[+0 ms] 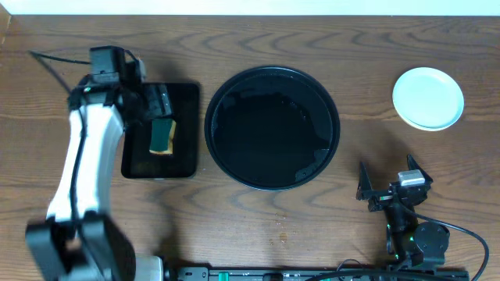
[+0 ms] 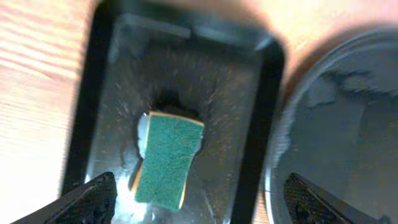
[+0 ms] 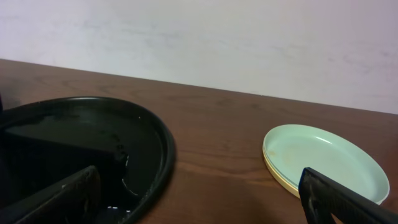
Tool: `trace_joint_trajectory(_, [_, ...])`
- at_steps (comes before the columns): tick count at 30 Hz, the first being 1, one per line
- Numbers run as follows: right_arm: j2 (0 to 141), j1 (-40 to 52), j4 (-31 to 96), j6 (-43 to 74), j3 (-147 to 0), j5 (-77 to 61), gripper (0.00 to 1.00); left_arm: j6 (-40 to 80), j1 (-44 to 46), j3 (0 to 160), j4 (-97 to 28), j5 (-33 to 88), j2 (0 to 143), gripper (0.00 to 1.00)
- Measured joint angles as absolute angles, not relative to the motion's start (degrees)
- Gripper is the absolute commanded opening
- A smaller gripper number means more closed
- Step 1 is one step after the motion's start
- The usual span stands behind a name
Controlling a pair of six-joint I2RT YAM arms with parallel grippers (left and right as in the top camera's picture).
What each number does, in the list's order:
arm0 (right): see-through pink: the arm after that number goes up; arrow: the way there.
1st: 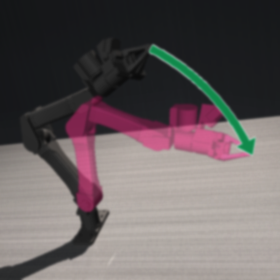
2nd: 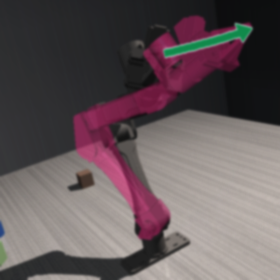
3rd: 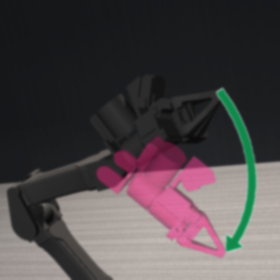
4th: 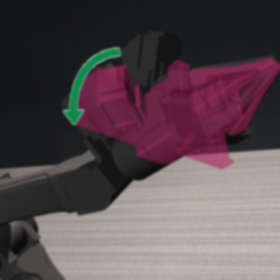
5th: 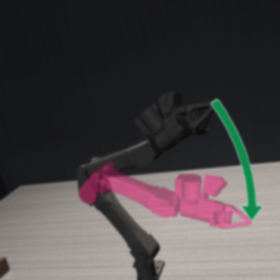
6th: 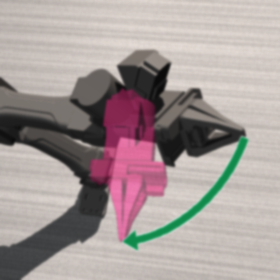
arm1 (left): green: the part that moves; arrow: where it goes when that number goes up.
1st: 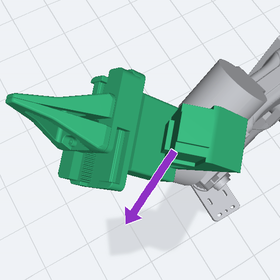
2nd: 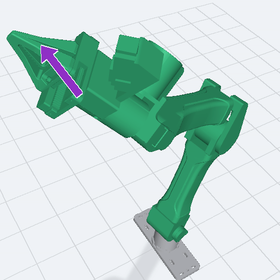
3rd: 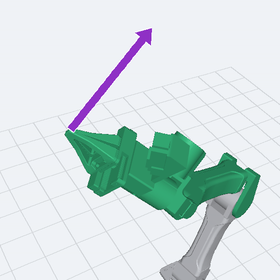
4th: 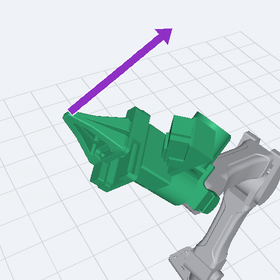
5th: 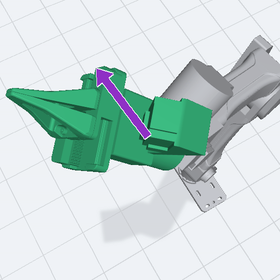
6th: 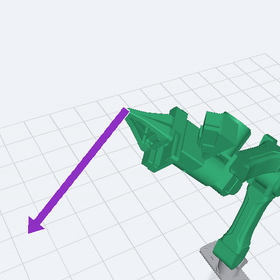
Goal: Clean dirty plates on tray and stack at the side
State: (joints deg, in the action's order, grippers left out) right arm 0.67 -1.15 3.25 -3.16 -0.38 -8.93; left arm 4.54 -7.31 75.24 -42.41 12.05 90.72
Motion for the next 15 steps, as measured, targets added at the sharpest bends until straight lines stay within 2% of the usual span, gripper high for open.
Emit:
trace_joint_trajectory(6, [0.69,-1.15,3.25,-3.14,-0.38,-8.91,0.99,4.54,-5.58,75.24,-42.35,12.10,74.35,0.86])
trace_joint_trajectory(15, [0.69,-1.15,3.27,-3.16,-0.38,-8.91,0.99,4.54,2.33,75.24,-42.46,12.10,54.41,0.86])
